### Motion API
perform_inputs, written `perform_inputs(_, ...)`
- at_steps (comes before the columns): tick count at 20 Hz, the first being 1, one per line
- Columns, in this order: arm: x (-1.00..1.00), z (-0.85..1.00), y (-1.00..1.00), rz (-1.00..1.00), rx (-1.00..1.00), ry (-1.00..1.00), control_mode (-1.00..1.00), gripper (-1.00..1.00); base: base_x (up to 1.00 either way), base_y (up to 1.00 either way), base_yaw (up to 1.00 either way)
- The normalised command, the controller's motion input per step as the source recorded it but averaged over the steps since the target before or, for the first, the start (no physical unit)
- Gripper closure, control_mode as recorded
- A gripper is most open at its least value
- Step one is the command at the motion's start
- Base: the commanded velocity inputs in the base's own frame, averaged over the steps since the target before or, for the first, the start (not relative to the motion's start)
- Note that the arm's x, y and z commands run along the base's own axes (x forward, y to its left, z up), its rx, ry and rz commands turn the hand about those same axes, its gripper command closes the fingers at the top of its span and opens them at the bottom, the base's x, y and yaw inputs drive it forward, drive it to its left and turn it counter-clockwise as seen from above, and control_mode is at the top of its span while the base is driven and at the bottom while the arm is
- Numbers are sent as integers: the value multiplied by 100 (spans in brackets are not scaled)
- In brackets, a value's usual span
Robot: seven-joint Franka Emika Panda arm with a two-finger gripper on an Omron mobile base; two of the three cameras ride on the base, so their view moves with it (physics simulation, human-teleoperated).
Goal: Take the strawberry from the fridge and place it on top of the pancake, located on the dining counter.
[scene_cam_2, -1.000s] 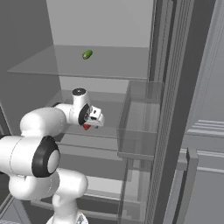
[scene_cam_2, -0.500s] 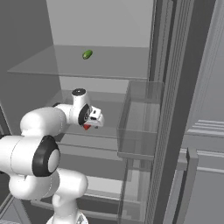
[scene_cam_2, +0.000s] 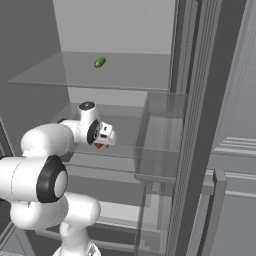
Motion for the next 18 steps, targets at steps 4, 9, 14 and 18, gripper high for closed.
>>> perform_inputs(4, 0, -5, 4, 0, 0, 0, -100, -100, 0, 0, 0)
perform_inputs(9, 0, -11, 0, 0, 0, 0, -100, -100, 0, 0, 0)
perform_inputs(14, 0, -10, 0, 0, 0, 0, -100, 100, 0, 0, 0)
perform_inputs(18, 0, -1, -1, 0, 0, 0, -100, 100, 0, 0, 0)
